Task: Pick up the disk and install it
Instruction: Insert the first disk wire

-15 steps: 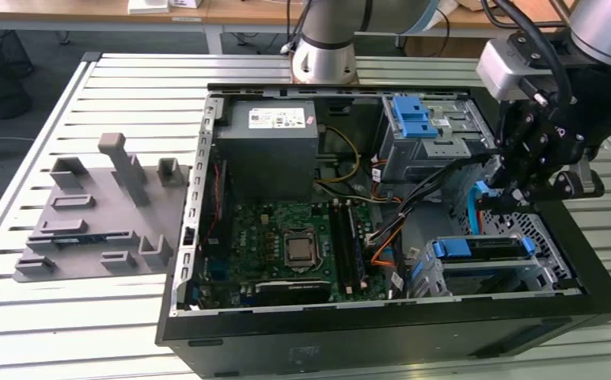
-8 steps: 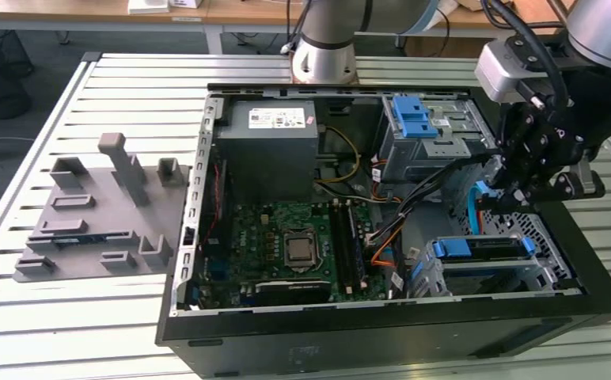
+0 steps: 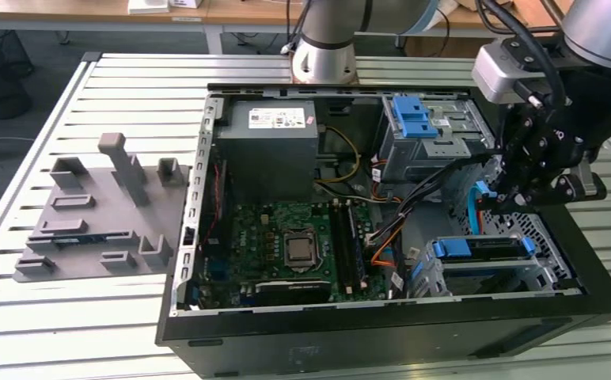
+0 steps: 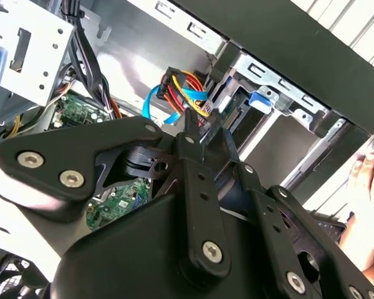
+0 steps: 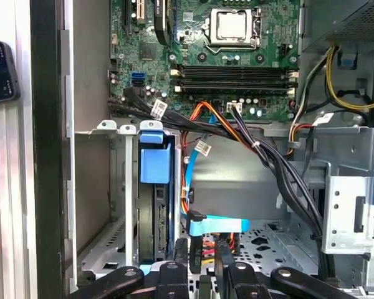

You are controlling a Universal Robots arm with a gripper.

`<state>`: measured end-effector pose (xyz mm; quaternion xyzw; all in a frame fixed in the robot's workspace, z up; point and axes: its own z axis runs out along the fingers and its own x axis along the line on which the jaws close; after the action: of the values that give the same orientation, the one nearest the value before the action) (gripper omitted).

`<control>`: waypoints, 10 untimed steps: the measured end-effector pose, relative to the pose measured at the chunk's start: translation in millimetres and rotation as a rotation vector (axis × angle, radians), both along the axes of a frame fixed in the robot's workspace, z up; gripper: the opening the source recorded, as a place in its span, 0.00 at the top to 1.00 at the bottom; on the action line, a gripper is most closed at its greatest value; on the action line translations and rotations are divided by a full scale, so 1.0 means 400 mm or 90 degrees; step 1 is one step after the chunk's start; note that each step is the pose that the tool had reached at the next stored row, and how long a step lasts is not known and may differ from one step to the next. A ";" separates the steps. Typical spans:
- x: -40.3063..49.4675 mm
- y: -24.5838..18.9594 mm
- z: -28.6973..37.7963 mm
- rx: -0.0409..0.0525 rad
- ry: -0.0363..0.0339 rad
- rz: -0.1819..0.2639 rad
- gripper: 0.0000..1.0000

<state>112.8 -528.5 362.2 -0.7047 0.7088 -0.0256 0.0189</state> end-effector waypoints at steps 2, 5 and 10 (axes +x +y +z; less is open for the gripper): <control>-0.002 0.000 -0.002 -0.0017 -0.0021 0.000 0.69; -0.003 0.000 -0.009 -0.0024 -0.0058 0.000 0.69; -0.003 0.000 -0.018 -0.0053 -0.0162 0.000 0.69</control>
<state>111.4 -528.5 354.9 -0.7044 0.7084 -0.0374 0.0250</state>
